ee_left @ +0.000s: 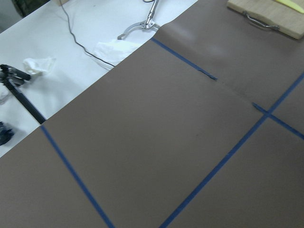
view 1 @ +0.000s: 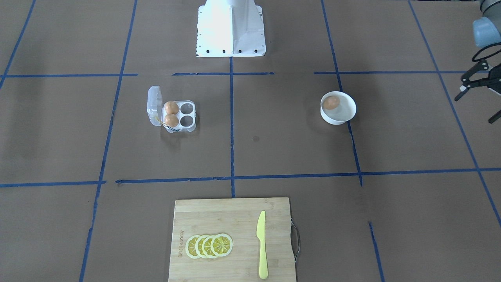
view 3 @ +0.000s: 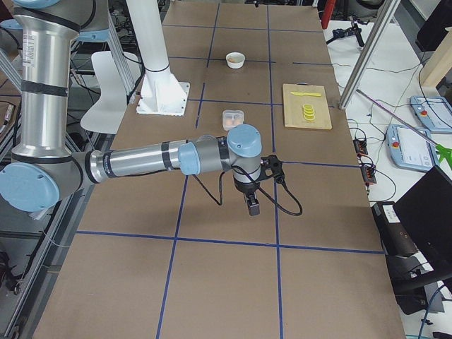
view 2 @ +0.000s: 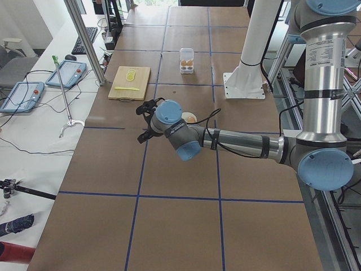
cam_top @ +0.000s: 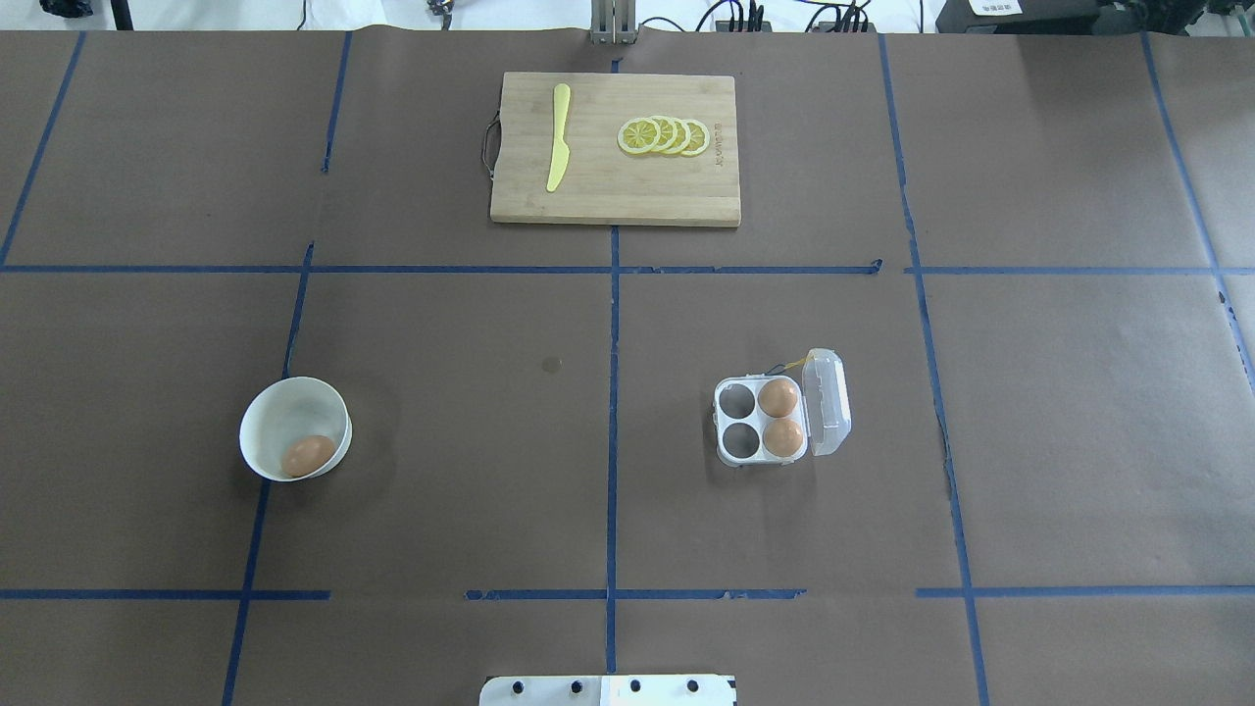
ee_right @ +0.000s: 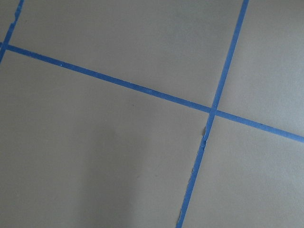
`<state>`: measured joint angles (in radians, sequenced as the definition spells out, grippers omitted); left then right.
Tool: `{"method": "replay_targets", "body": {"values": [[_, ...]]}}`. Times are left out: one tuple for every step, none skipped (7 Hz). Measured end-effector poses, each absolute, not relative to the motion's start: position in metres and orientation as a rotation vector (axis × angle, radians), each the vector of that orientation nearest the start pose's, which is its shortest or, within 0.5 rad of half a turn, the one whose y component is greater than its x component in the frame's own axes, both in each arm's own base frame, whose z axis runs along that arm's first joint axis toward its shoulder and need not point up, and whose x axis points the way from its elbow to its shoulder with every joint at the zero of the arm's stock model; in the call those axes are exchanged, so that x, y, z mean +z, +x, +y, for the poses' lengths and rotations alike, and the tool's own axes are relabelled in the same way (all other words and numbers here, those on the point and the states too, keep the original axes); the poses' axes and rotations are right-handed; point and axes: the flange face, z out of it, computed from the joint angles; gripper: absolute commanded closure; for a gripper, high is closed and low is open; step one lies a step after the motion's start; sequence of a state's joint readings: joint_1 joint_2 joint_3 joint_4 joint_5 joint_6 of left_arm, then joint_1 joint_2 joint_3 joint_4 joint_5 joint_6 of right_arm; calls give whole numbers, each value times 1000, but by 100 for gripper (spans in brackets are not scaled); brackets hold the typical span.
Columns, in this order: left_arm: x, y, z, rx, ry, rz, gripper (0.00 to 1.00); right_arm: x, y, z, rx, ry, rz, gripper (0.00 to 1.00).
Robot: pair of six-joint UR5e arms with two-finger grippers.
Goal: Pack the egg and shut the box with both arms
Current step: 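Move the left gripper over the white bowl holding the brown egg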
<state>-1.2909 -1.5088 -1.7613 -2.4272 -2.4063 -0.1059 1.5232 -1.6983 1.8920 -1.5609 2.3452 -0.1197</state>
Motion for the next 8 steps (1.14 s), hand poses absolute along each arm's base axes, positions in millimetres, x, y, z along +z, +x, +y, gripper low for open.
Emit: {"method": "replay_targets", "body": {"values": [[471, 116, -461, 546, 730, 966, 9, 559, 43, -445, -236, 220, -766, 0], [452, 167, -446, 531, 704, 980, 18, 560, 43, -444, -236, 218, -767, 0], [438, 211, -429, 530, 688, 987, 21, 560, 43, -444, -236, 218, -767, 0], [433, 244, -413, 544, 672, 994, 27, 560, 43, -444, -235, 217, -767, 0], [434, 271, -400, 559, 657, 993, 32, 560, 43, -444, -235, 217, -768, 0], [437, 296, -390, 566, 639, 989, 32, 561, 42, -444, -235, 216, -768, 0], [438, 319, -386, 573, 628, 987, 33, 561, 42, -444, -235, 215, -768, 0], [440, 339, -385, 583, 623, 985, 35, 562, 42, -444, -235, 215, -768, 0]]}}
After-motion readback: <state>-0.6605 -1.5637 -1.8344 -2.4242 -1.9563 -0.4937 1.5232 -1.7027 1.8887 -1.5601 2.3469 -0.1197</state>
